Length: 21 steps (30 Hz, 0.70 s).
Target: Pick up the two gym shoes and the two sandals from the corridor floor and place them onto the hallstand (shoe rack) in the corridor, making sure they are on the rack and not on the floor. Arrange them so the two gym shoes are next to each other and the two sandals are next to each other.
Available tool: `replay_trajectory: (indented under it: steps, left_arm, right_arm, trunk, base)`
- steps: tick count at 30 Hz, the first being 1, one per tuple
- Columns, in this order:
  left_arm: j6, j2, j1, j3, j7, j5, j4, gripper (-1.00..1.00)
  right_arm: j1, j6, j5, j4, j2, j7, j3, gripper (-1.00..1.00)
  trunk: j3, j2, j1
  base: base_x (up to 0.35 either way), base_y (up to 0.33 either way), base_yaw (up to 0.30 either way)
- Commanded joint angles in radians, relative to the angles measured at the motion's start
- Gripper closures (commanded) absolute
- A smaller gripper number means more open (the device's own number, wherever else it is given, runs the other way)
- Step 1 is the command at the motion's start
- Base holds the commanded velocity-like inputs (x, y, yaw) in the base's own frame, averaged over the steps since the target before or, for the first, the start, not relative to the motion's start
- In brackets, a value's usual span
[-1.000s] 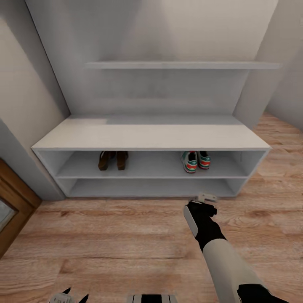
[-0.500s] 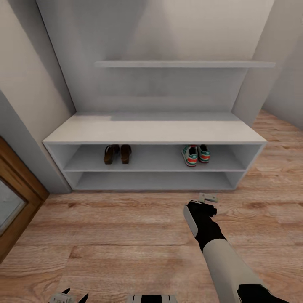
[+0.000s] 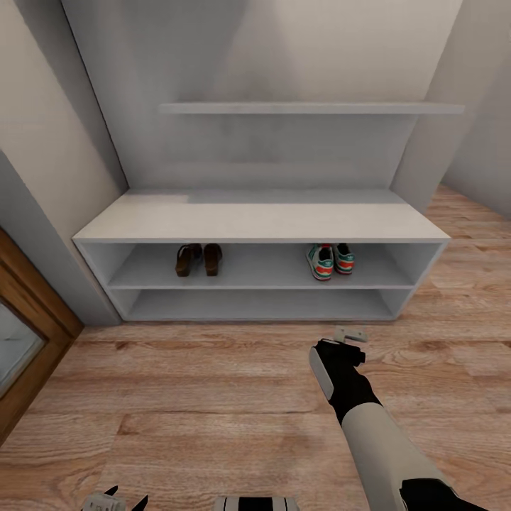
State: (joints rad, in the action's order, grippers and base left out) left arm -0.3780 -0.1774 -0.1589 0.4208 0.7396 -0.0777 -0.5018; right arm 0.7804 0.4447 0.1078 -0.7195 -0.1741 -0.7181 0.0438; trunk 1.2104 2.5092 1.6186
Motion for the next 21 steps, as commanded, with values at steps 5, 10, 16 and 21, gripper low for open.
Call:
replay_trajectory:
  steps: [5,10,16,21]
  left_arm:
    - [-0.004,0.001,-0.001,0.008,0.006,-0.008,0.0,-1.0]
    - [-0.005,0.0,-0.001,0.009,0.006,-0.007,0.0,-1.0]
    - [-0.004,0.0,-0.001,0.009,0.006,-0.007,0.0,-1.0]
    - [-0.004,0.001,-0.001,0.009,0.005,-0.007,0.0,-1.0]
  right_arm:
    - [0.0,0.003,0.006,0.003,0.0,-0.003,0.001,-1.0]
    - [0.0,0.003,0.005,0.006,0.0,-0.002,0.0,-1.0]
    - [-0.001,0.003,0.004,0.013,0.0,0.0,-0.001,-1.0]
    - [-0.002,-0.001,0.004,0.044,0.0,0.001,-0.001,-1.0]
  trunk:
    - [0.001,0.0,0.0]
    - [0.001,0.0,0.0]
    - [0.001,0.0,0.0]
    - [-0.019,-0.001,-0.002]
  base:
    - [-0.001,0.001,0.0]
    - [0.0,0.0,0.0]
    - [0.0,0.0,0.0]
    - [0.0,0.0,0.0]
